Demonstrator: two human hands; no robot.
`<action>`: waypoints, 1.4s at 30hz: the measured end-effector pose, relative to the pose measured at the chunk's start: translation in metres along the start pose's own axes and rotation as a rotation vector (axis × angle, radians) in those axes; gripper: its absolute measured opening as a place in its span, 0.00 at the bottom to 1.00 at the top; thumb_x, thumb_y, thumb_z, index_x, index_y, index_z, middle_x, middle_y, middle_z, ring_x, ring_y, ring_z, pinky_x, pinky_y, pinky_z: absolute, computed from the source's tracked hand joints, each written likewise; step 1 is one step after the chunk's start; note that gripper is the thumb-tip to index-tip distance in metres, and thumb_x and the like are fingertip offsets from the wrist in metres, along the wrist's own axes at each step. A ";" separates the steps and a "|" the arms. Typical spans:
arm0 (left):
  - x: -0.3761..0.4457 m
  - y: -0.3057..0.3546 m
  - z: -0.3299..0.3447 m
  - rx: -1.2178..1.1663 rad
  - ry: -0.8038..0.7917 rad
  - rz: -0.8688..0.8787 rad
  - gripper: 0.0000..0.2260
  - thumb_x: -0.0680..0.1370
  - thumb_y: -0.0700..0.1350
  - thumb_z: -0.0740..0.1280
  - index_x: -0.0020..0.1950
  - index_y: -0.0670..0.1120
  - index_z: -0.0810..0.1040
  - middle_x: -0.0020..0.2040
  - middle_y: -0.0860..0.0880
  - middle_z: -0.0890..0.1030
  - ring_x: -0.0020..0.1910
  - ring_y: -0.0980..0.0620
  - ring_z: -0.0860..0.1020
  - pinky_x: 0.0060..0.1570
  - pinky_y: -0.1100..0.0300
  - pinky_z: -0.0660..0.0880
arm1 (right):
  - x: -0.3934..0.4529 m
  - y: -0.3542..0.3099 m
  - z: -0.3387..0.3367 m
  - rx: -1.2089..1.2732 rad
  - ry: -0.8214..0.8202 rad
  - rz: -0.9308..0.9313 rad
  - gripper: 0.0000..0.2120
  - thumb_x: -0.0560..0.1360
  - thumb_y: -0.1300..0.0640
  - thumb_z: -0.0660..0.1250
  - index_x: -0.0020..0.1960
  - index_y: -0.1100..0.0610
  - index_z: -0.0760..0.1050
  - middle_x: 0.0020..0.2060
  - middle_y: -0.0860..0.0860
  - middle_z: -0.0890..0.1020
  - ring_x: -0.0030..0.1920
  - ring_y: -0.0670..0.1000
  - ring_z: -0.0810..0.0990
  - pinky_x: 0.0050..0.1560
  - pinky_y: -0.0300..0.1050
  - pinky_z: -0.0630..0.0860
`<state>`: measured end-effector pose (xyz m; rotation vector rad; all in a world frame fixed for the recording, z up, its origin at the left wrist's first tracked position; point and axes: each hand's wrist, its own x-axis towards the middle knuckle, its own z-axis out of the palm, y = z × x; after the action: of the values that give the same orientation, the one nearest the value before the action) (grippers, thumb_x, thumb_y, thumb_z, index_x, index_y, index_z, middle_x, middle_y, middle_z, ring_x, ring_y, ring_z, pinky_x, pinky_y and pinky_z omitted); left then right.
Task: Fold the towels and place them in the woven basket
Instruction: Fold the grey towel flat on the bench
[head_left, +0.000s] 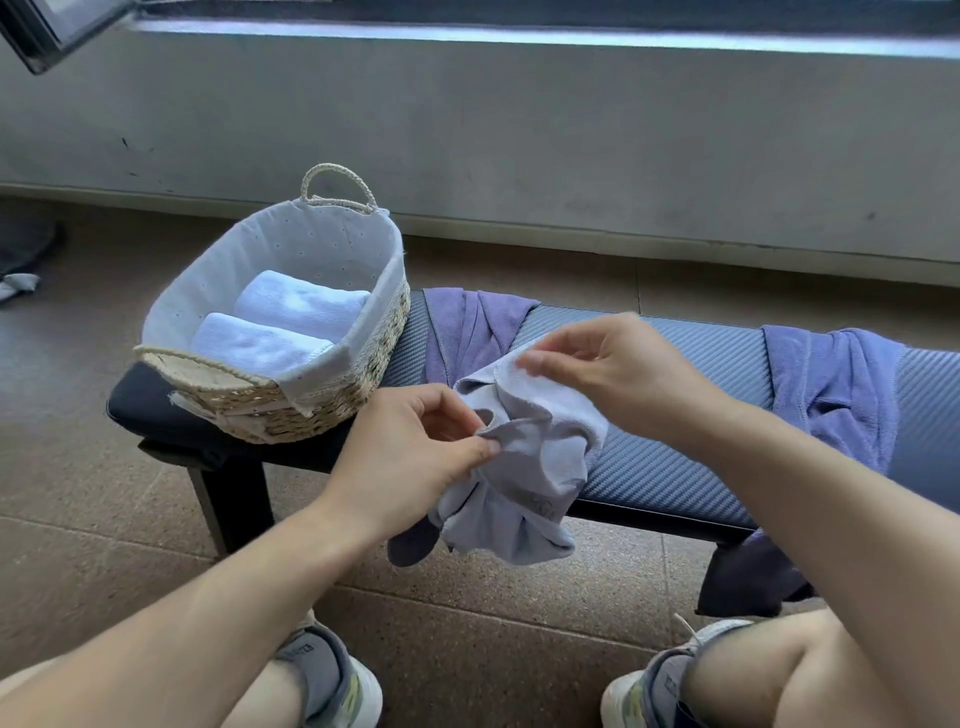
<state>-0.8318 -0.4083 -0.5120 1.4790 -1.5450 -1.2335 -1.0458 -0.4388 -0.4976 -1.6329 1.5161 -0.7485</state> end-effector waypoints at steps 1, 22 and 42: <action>0.000 -0.002 0.002 0.049 -0.005 0.010 0.08 0.67 0.42 0.80 0.37 0.45 0.82 0.34 0.45 0.85 0.35 0.46 0.83 0.47 0.38 0.81 | 0.004 0.004 -0.003 -0.058 0.075 -0.008 0.05 0.76 0.47 0.74 0.45 0.47 0.86 0.38 0.46 0.86 0.38 0.42 0.80 0.42 0.41 0.74; 0.001 -0.022 0.012 0.482 -0.175 0.102 0.06 0.69 0.44 0.75 0.36 0.50 0.79 0.27 0.59 0.78 0.28 0.63 0.74 0.33 0.66 0.68 | 0.031 0.024 -0.006 -0.992 0.053 0.016 0.09 0.74 0.47 0.71 0.44 0.47 0.72 0.42 0.44 0.81 0.47 0.52 0.78 0.50 0.48 0.64; -0.001 -0.021 0.014 0.540 -0.137 0.081 0.07 0.70 0.50 0.76 0.37 0.52 0.79 0.31 0.61 0.80 0.33 0.63 0.77 0.36 0.62 0.71 | 0.040 0.035 -0.024 -1.127 0.025 0.206 0.11 0.70 0.44 0.73 0.47 0.50 0.80 0.41 0.47 0.81 0.44 0.53 0.78 0.47 0.46 0.66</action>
<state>-0.8372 -0.4031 -0.5362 1.6587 -2.1261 -0.9236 -1.0797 -0.4817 -0.5173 -2.1395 2.2686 0.3146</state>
